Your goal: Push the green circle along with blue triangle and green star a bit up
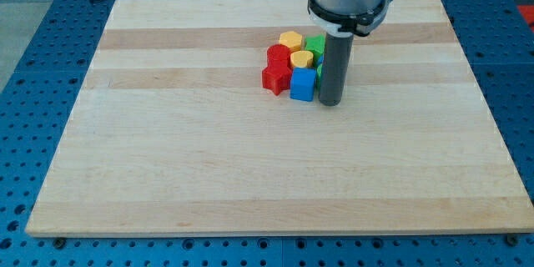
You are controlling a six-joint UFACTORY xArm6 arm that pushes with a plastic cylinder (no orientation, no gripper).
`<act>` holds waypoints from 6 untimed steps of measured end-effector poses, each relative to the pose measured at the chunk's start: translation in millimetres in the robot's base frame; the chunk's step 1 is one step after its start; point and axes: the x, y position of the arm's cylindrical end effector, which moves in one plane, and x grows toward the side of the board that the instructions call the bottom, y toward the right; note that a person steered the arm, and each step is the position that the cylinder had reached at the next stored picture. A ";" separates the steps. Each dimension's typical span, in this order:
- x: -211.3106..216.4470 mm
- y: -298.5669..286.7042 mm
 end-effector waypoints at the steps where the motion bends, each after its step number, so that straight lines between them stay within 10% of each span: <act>1: -0.1 0.0; 6: -2.7 -4.1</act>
